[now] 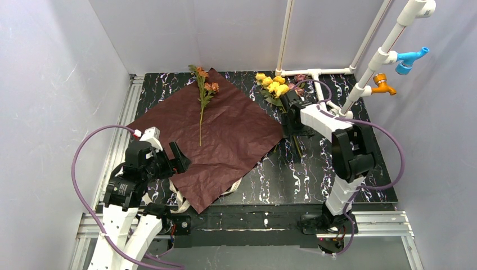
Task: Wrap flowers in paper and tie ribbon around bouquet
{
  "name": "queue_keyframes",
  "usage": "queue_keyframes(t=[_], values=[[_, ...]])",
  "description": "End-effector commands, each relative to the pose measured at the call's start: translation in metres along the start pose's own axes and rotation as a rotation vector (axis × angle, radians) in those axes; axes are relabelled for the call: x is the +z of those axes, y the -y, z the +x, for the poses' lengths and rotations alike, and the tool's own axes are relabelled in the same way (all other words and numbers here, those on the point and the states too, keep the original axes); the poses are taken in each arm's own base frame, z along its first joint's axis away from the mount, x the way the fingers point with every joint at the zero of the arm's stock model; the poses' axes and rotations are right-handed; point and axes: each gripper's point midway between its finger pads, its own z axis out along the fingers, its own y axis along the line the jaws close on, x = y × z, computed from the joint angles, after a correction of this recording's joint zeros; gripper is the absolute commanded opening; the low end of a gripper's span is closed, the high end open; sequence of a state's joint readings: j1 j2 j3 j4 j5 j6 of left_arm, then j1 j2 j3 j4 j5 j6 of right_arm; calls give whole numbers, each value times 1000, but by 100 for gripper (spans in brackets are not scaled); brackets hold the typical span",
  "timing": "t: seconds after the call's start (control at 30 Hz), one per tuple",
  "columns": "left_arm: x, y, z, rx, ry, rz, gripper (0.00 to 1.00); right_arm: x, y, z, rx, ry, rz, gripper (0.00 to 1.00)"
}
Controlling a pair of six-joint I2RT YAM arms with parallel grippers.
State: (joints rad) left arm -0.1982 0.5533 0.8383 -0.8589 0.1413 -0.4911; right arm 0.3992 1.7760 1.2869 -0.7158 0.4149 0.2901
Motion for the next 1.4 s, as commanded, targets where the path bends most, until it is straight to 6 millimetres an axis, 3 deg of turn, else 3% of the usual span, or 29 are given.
queue_keyframes(t=[0.0,0.13,0.23,0.3,0.4,0.5,0.73,0.83,0.97,1.07,1.27,1.37], values=[[1,-2,0,5,13,2,91,24,-3,5,-13,-52,17,81],[0,-2,0,3,16,-2,91,45,-3,26,-47,-129,35,58],[0,-3,0,1,18,-4,91,49,-1,32,-46,-143,35,18],[0,-3,0,2,18,-6,91,47,-2,30,-38,-140,18,1],[1,-3,0,2,12,-8,91,31,-1,12,-15,-103,8,1],[2,-3,0,2,5,-9,91,0,7,-17,41,-27,19,1],[4,-3,1,3,-11,-10,91,-108,-11,-92,169,242,-130,1],[4,-3,1,3,-10,-11,91,-136,-47,-110,201,308,-277,1],[4,-3,1,4,-6,-10,91,-144,-116,-115,246,278,-508,1],[3,-3,0,4,-1,-8,91,-144,-171,-118,272,279,-605,1],[1,-2,0,6,8,-4,91,-121,-268,-118,358,200,-727,1],[-1,-2,-1,5,23,-1,91,-115,-306,-112,370,163,-764,1]])
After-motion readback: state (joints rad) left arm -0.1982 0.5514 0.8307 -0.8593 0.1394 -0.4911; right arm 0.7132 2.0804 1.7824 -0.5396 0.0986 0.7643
